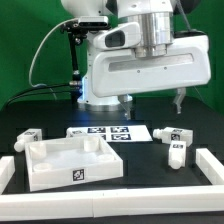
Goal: Assemble one leg
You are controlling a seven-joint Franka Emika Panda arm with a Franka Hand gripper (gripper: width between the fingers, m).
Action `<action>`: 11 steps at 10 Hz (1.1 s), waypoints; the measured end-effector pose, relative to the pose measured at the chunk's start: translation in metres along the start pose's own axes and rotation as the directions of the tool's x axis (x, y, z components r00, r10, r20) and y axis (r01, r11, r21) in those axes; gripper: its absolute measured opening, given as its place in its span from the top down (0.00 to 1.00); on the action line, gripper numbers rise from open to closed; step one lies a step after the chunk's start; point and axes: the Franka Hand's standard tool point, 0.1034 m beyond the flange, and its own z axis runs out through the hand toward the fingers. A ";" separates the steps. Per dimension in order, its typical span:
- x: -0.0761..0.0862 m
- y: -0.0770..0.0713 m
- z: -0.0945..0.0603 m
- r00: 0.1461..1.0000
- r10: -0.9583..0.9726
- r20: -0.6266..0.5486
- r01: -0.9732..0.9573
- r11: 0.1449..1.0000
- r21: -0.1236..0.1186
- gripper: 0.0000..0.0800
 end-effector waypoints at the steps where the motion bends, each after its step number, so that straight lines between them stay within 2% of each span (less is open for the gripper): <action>1: -0.002 -0.007 0.005 0.993 0.114 0.000 -0.114 0.993 0.012 0.19; 2: -0.002 -0.013 0.006 0.991 0.134 -0.009 -0.134 0.991 0.017 0.19; 5: -0.005 -0.015 0.009 0.990 0.143 -0.005 -0.142 0.990 0.017 0.19; 6: -0.017 -0.023 0.021 0.989 0.146 0.009 -0.146 0.989 0.012 0.19; 8: -0.043 -0.049 0.049 0.997 0.067 0.024 -0.066 0.998 -0.025 0.19; 9: -0.046 -0.054 0.052 0.998 0.051 0.023 -0.050 0.998 -0.028 0.19; 11: -0.044 -0.051 0.051 0.998 0.058 0.023 -0.057 0.998 -0.024 0.19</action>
Offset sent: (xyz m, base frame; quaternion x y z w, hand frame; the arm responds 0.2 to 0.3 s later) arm 0.0000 0.0000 0.0000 0.0000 0.0000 0.0000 1.0000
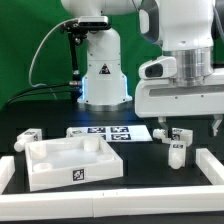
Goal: Assemble one leg
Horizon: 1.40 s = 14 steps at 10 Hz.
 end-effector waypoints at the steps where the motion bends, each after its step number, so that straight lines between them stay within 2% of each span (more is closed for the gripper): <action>1: -0.002 0.002 0.001 1.000 -0.008 0.008 0.008 1.000 -0.003 0.19; 3: -0.011 0.019 0.009 0.998 0.004 0.061 -0.002 1.000 -0.029 0.19; 5: -0.014 0.029 0.020 0.997 0.026 0.075 -0.024 0.999 -0.031 0.19; 6: -0.006 0.028 0.016 0.997 0.042 0.064 -0.040 0.999 -0.021 0.19; 11: -0.006 0.025 0.020 0.998 0.034 0.058 -0.033 0.999 -0.019 0.19; 14: -0.006 0.025 0.021 0.998 0.033 0.058 -0.032 0.999 -0.019 0.68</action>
Offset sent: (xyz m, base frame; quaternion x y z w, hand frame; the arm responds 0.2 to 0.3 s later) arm -0.0287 -0.0214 -0.0315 -0.0298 -0.0076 0.0370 0.9988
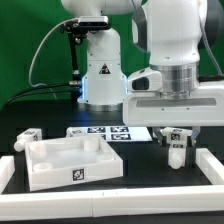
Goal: Assemble one leg
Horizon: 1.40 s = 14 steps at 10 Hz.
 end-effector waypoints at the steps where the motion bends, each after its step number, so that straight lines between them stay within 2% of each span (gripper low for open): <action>1: 0.000 0.000 0.000 1.000 0.000 0.000 0.000 1.000 0.000 0.68; 2: 0.000 0.000 0.000 1.000 0.000 0.000 0.000 1.000 0.000 0.90; 3: 0.000 0.000 0.000 1.000 0.000 0.000 0.000 1.000 0.000 0.97; 8: 0.000 -0.001 0.000 1.000 -0.002 0.000 0.002 1.000 0.000 1.00; 9: -0.005 -0.006 -0.004 1.000 -0.014 0.012 0.014 1.000 -0.003 1.00; 10: -0.012 -0.014 -0.009 0.999 -0.033 0.018 0.033 0.999 -0.005 0.89; 11: -0.018 -0.021 -0.008 0.999 -0.047 0.022 0.048 0.999 -0.007 0.71; 12: -0.022 -0.025 -0.004 0.998 -0.057 0.027 0.057 0.998 -0.009 0.71; 13: -0.022 -0.024 0.001 0.998 -0.056 0.025 0.057 0.998 -0.010 0.49; 14: -0.020 -0.025 0.003 0.998 -0.057 0.013 0.057 0.998 -0.006 0.49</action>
Offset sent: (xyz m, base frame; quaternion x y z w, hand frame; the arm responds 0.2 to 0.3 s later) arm 0.0000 0.0000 0.0000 0.0000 0.0000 0.0000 1.0000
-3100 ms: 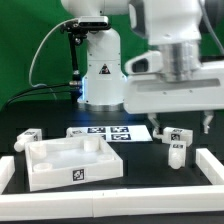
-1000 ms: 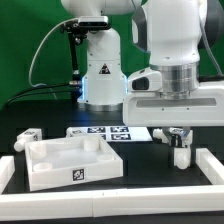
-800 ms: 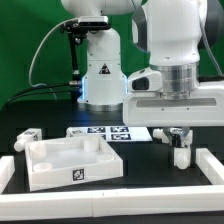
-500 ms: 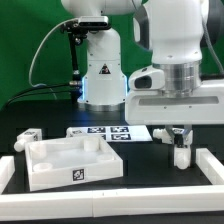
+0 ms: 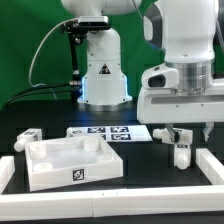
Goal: Assemble one leg
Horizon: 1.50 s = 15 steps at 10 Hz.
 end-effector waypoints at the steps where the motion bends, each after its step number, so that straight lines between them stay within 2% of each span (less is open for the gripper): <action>1: 0.002 0.000 0.000 1.000 -0.004 -0.010 0.004 1.000 0.003 0.27; 2: 0.004 0.005 0.000 1.000 -0.015 -0.010 0.015 1.000 0.001 0.21; 5: 0.009 0.009 -0.004 1.000 -0.009 -0.014 0.009 1.000 0.003 0.19; 7: 0.011 0.017 -0.003 1.000 -0.022 -0.015 0.022 1.000 -0.001 0.19; 10: 0.009 0.027 0.012 0.996 -0.086 -0.021 0.085 0.996 -0.010 0.19; 12: 0.004 0.019 0.018 0.992 -0.124 -0.021 0.124 0.992 -0.017 0.19; 13: 0.004 0.019 0.018 0.993 -0.120 -0.021 0.120 0.993 -0.016 0.19; 15: 0.004 0.019 0.018 0.993 -0.120 -0.021 0.120 0.993 -0.016 0.53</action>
Offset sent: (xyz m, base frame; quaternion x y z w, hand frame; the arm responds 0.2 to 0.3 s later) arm 0.0054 -0.0051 0.0086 0.0079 -0.0167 0.0037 0.9998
